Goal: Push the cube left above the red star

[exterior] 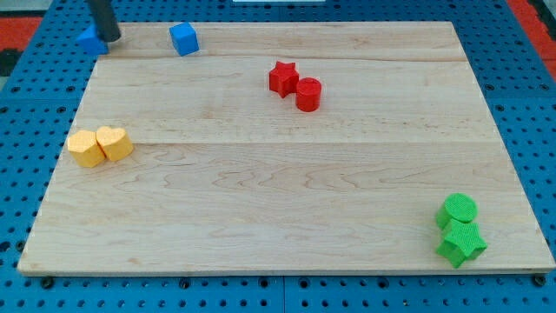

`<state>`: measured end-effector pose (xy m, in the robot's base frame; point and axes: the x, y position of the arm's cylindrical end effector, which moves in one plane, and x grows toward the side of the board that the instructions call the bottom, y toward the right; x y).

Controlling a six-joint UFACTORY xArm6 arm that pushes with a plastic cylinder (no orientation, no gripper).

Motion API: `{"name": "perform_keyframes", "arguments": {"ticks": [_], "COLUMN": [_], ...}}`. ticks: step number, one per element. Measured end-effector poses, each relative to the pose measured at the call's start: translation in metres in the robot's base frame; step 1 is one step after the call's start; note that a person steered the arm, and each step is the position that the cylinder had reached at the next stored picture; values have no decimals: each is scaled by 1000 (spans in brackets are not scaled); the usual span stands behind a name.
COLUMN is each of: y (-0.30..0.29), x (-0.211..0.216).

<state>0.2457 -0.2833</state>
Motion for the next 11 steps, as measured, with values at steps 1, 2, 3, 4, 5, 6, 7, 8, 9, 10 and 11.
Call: {"name": "perform_keyframes", "arguments": {"ticks": [1,2,3,4,5,6,7,8,9,10,11], "y": [-22,-15,2,111,177,209,206,145,238,330,229], "x": [29,-7,-41,-25,32,56,46,16,-13,22,24]}}
